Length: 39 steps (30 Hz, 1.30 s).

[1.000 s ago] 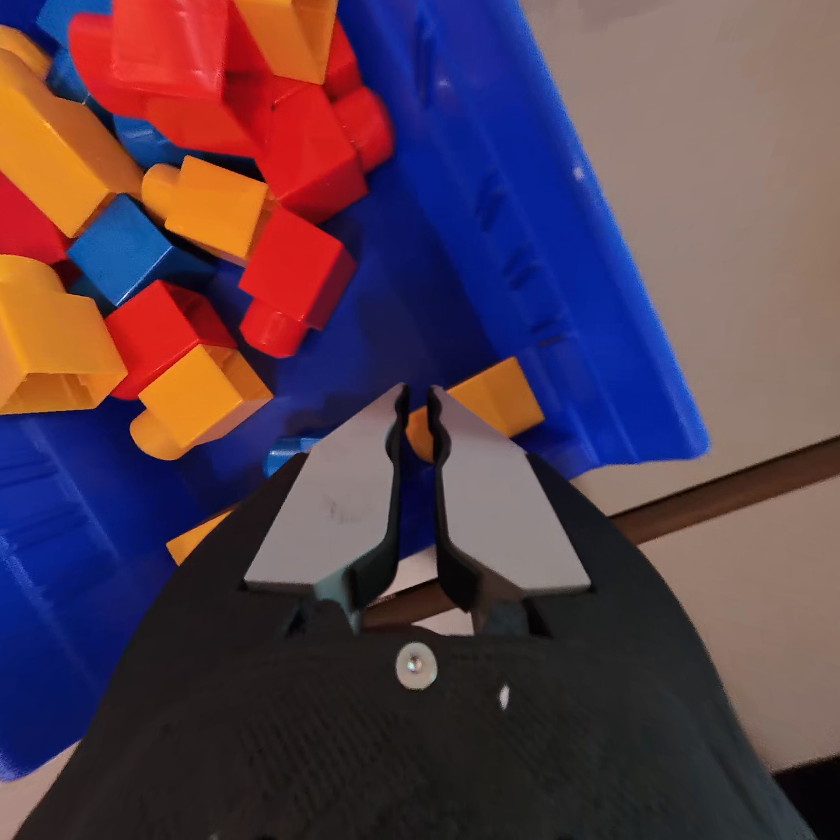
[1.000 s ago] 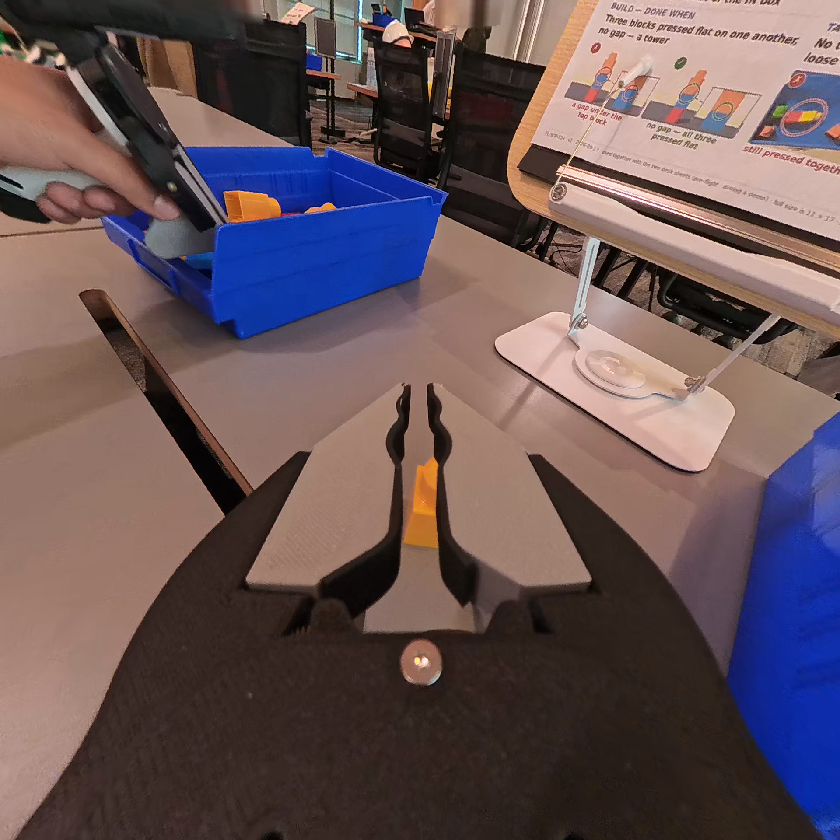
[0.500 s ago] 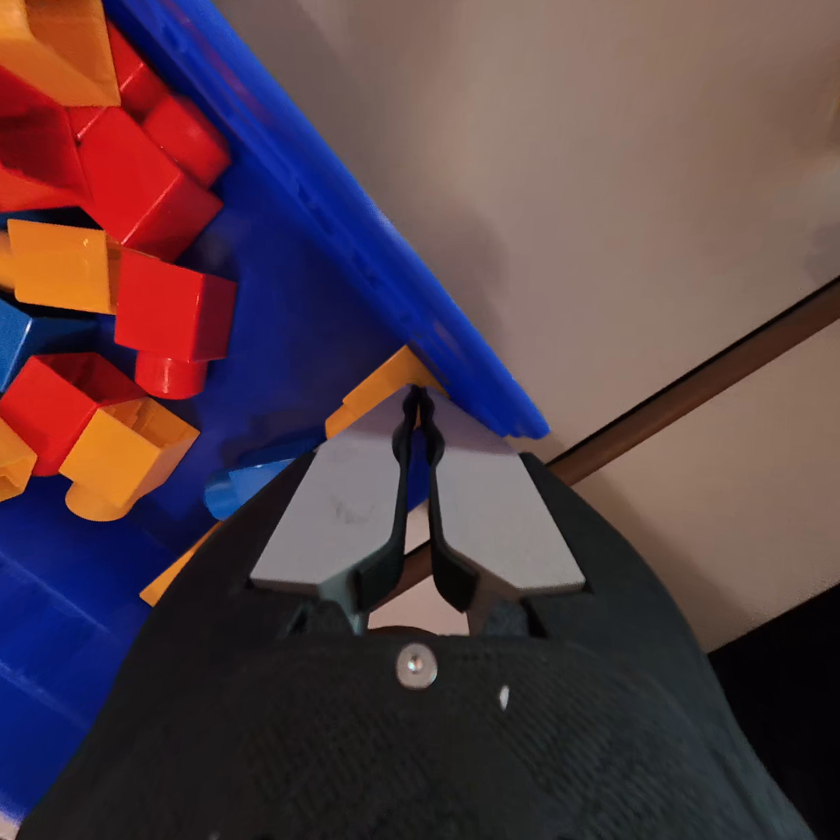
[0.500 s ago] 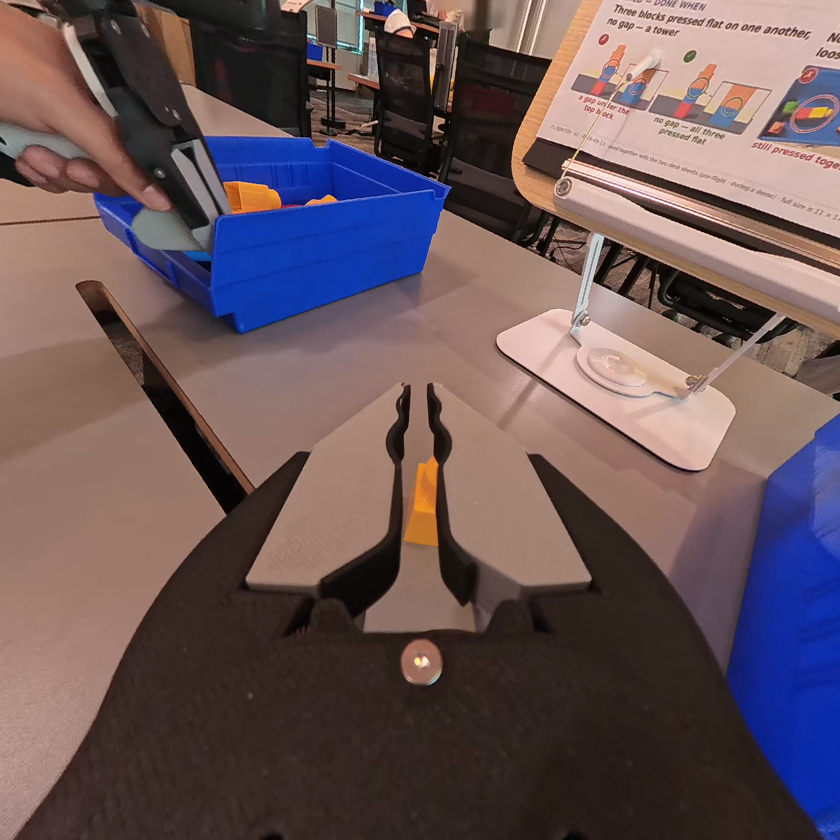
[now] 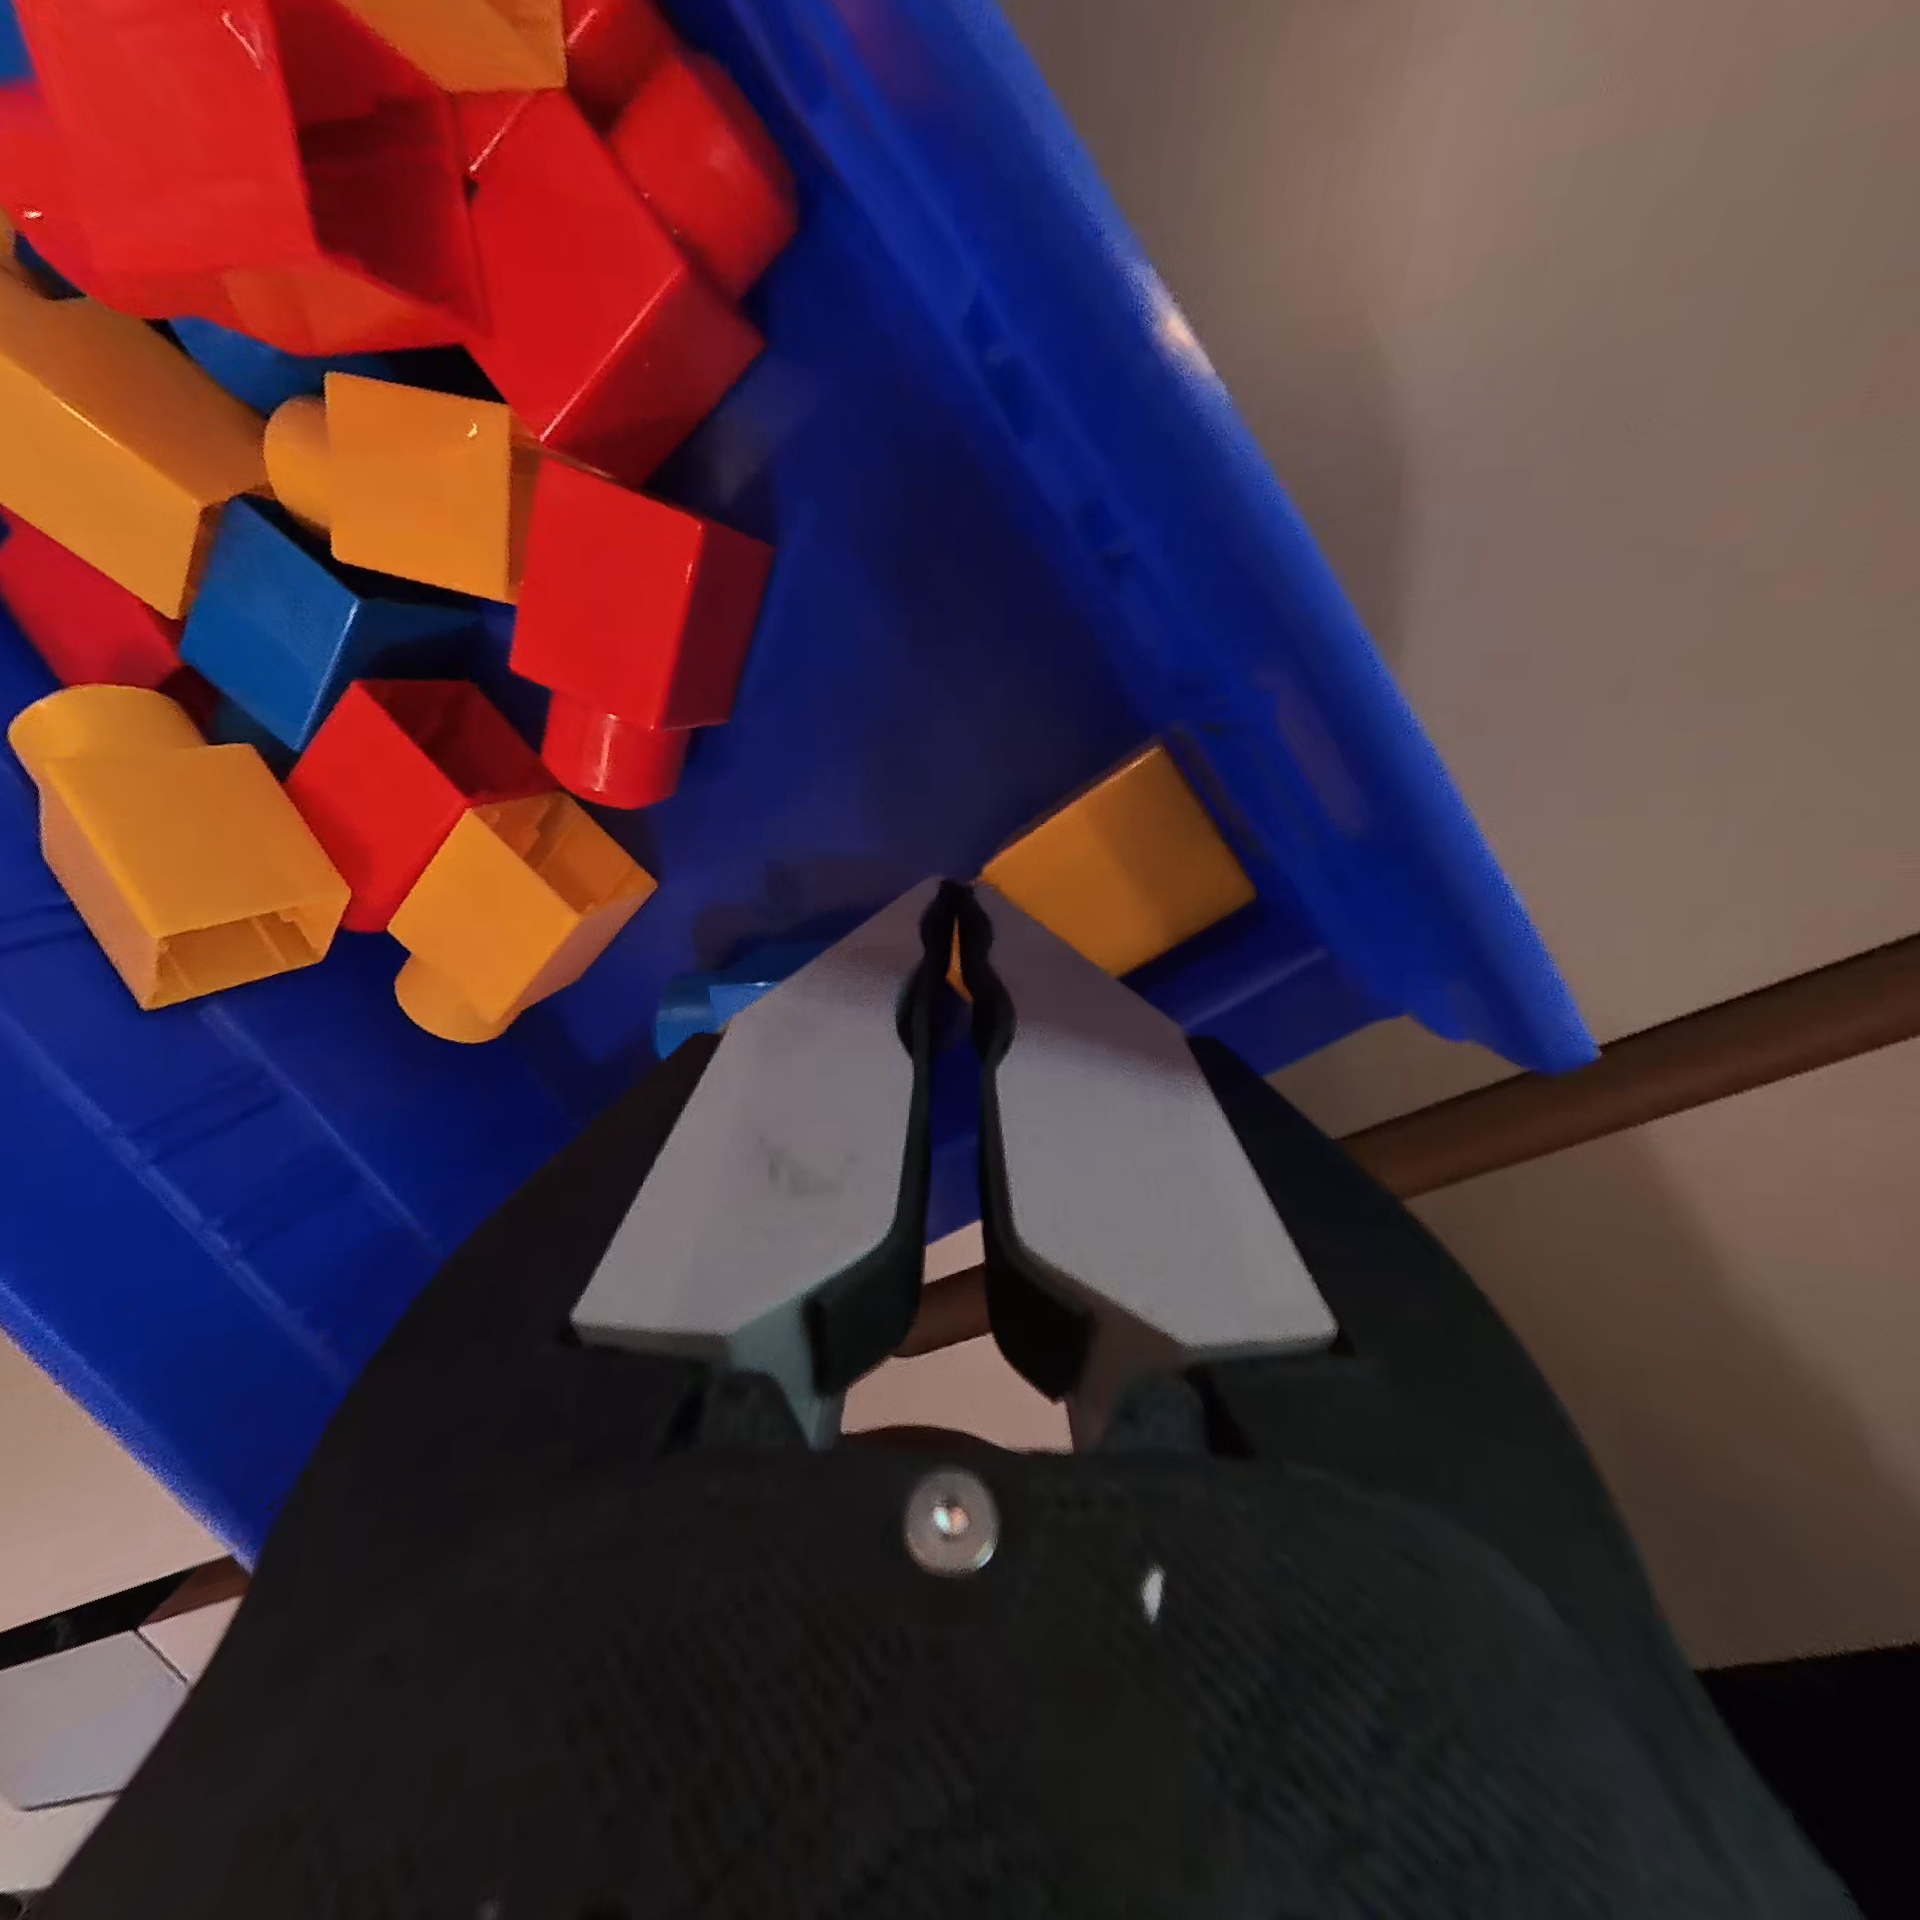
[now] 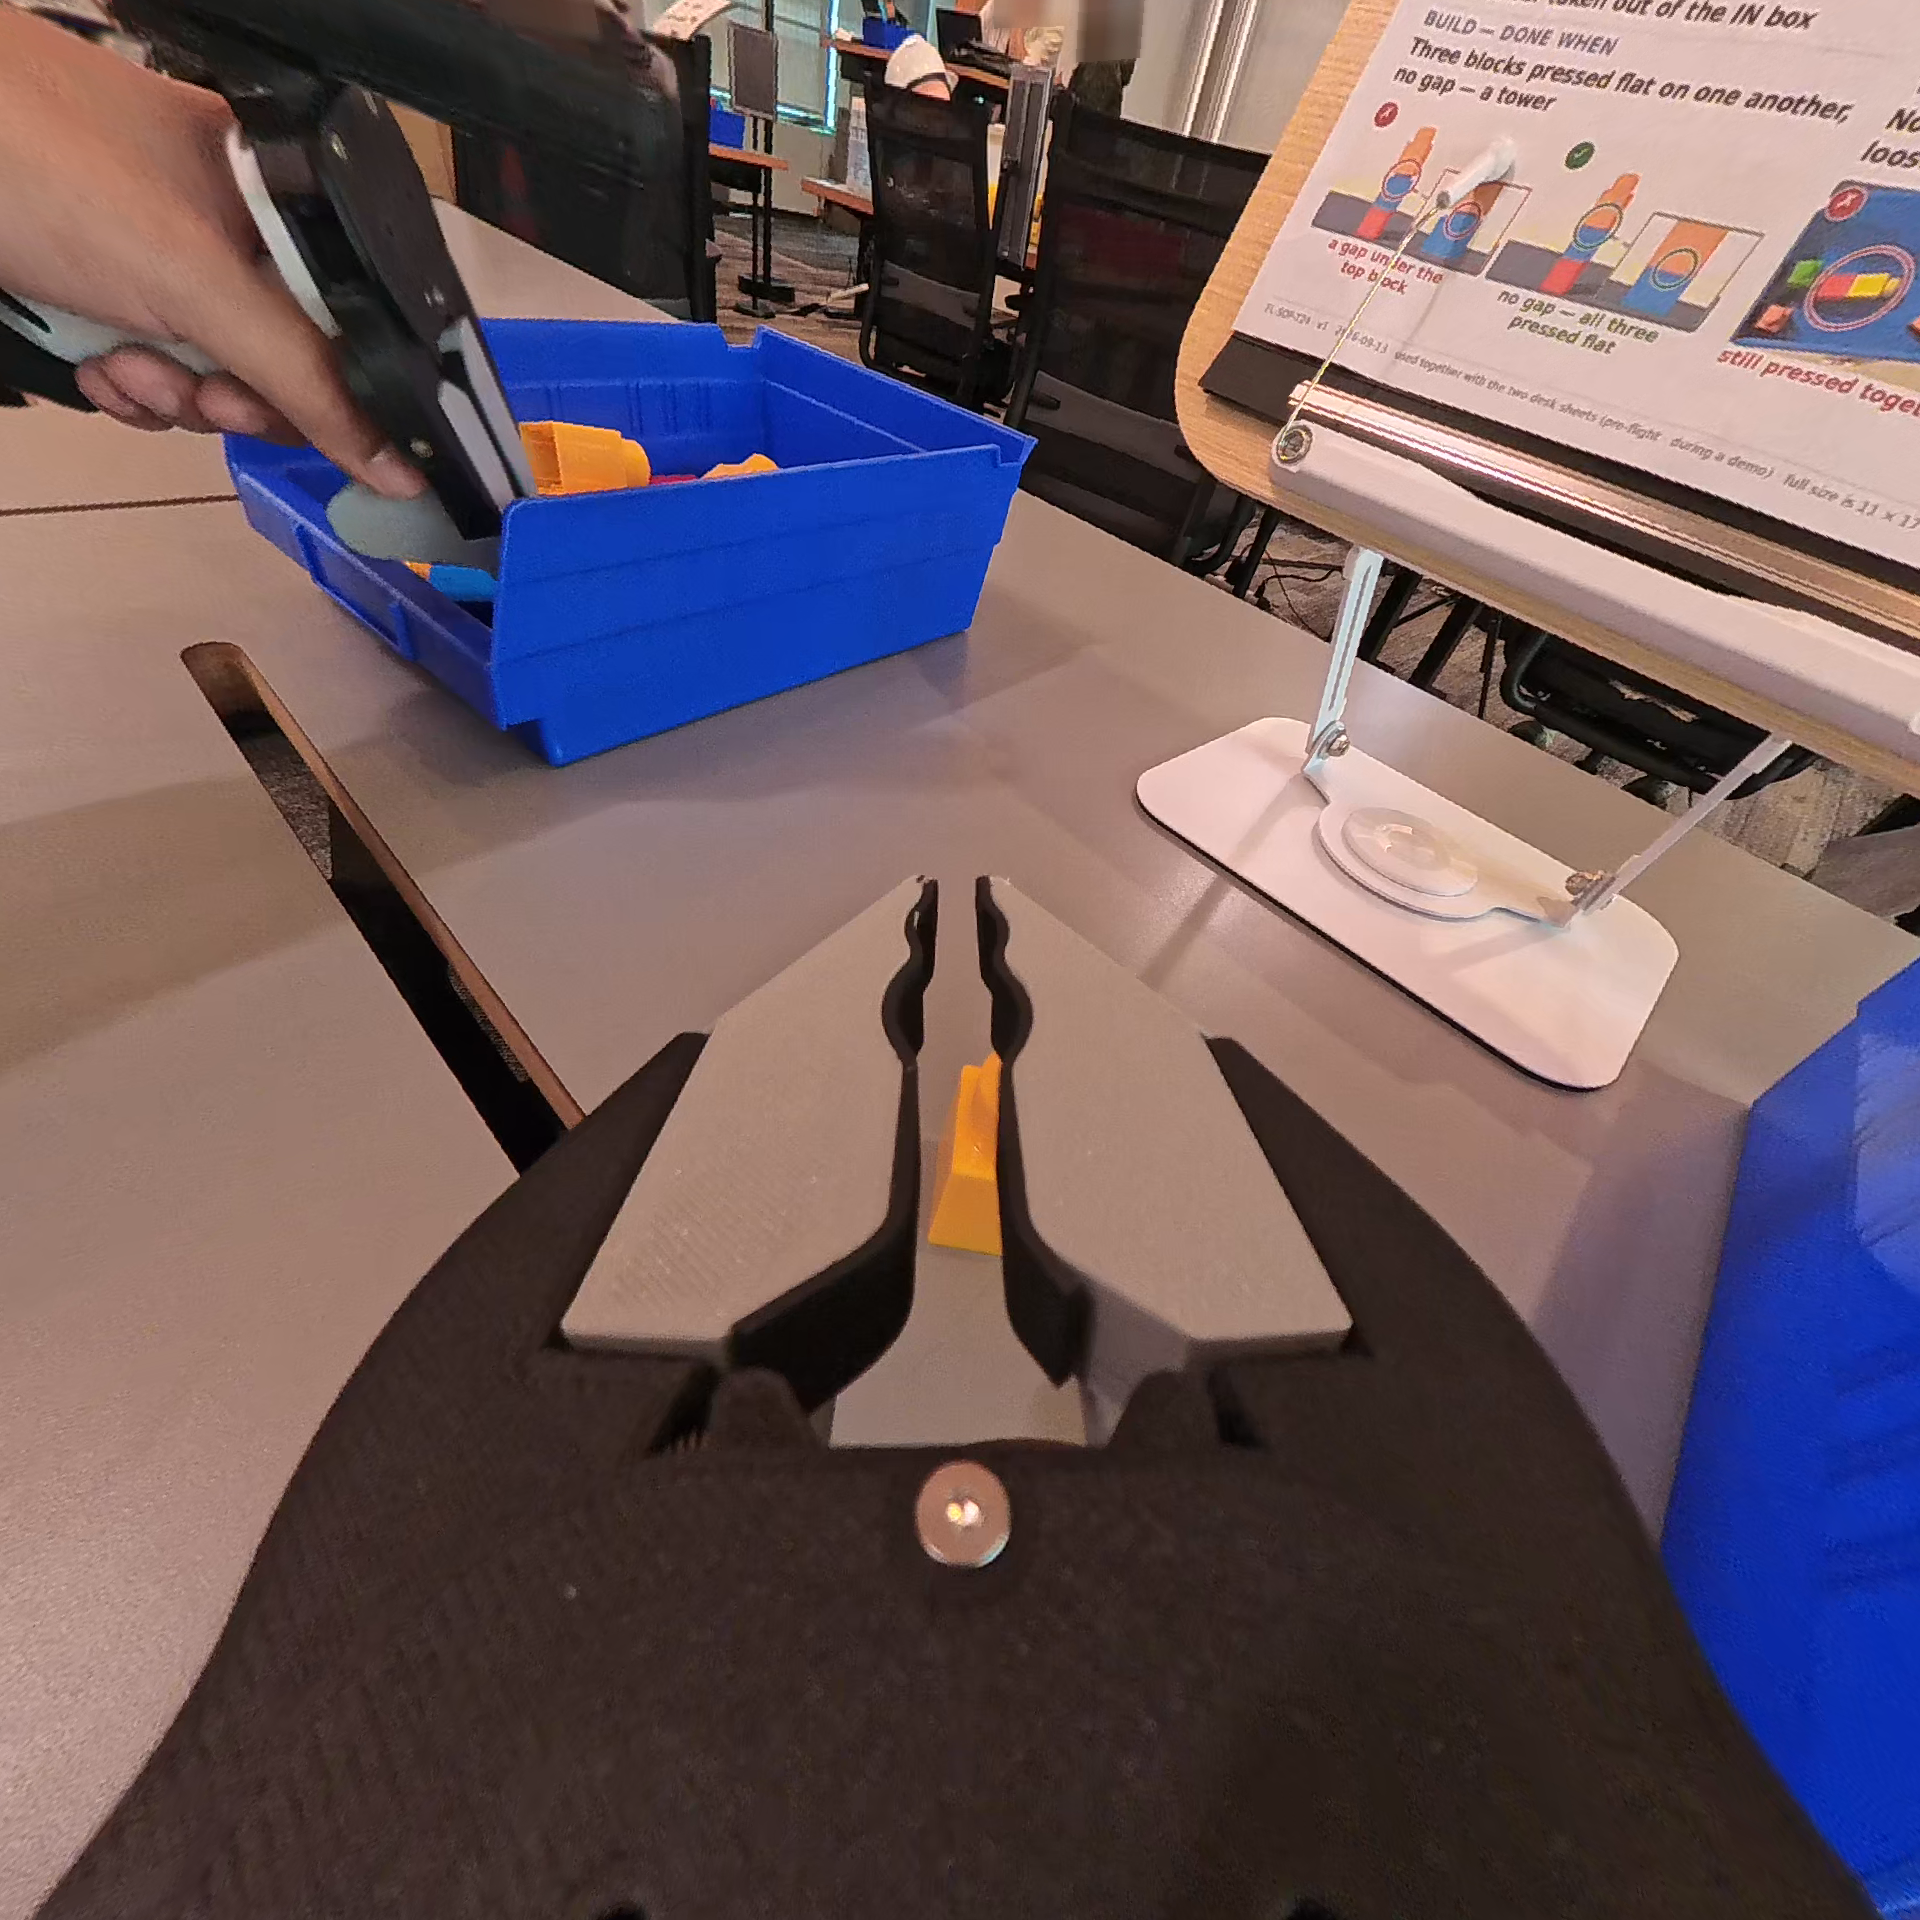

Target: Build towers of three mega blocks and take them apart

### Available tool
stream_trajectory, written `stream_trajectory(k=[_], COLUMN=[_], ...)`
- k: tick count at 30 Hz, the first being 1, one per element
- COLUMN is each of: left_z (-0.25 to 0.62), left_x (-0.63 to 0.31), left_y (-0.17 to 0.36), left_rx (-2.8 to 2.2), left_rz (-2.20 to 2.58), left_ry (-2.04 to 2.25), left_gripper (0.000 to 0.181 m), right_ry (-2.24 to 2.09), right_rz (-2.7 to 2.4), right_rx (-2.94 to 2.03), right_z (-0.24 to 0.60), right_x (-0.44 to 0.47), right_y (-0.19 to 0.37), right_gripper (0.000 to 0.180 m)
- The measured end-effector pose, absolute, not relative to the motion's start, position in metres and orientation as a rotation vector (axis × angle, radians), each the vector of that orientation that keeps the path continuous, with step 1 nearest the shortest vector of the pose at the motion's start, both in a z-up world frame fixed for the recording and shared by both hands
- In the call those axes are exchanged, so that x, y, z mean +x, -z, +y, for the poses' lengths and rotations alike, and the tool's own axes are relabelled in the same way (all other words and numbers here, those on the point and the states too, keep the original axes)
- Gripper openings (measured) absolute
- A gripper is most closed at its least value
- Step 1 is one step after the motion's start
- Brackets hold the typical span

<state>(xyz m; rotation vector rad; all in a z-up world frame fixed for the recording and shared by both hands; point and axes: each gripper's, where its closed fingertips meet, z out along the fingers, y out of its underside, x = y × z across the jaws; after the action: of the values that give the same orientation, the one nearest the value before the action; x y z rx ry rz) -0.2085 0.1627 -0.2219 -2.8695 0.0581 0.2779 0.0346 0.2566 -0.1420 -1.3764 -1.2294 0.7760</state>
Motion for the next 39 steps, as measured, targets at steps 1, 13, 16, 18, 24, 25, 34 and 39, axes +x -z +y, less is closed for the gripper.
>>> stream_trajectory(k=[1, 13, 16, 18, 24, 25, 34, 39], left_z=[0.164, 0.158, 0.157, 0.153, 0.150, 0.150, 0.155, 0.161], left_x=[-0.209, -0.210, -0.204, -0.198, -0.195, -0.195, -0.203, -0.219], left_y=[0.222, 0.222, 0.216, 0.216, 0.219, 0.219, 0.218, 0.217], left_rx=[-2.858, -2.850, -2.854, -2.877, -2.897, -2.890, -2.847, -2.825], left_rz=[0.041, 0.076, 0.144, 0.232, 0.484, 0.565, 0.898, 0.855], left_ry=[-0.276, -0.206, -0.153, -0.124, -0.166, -0.196, -0.329, -0.394], left_gripper=[0.000, 0.000, 0.000, 0.000, 0.000, 0.000, 0.018, 0.047], right_ry=[-0.776, -0.772, -0.768, -0.769, -0.764, -0.762, -0.789, -0.795], right_rz=[-1.229, -1.236, -1.237, -1.237, -1.247, -1.249, -1.263, -1.281], right_rx=[-1.377, -1.382, -1.379, -1.380, -1.379, -1.380, -1.379, -1.357], right_z=[0.257, 0.257, 0.257, 0.257, 0.256, 0.256, 0.252, 0.245], right_x=[0.035, 0.034, 0.034, 0.034, 0.033, 0.032, 0.030, 0.027], right_y=[0.142, 0.144, 0.144, 0.144, 0.146, 0.147, 0.147, 0.145], right_gripper=[0.004, 0.004, 0.004, 0.004, 0.004, 0.004, 0.004, 0.004])
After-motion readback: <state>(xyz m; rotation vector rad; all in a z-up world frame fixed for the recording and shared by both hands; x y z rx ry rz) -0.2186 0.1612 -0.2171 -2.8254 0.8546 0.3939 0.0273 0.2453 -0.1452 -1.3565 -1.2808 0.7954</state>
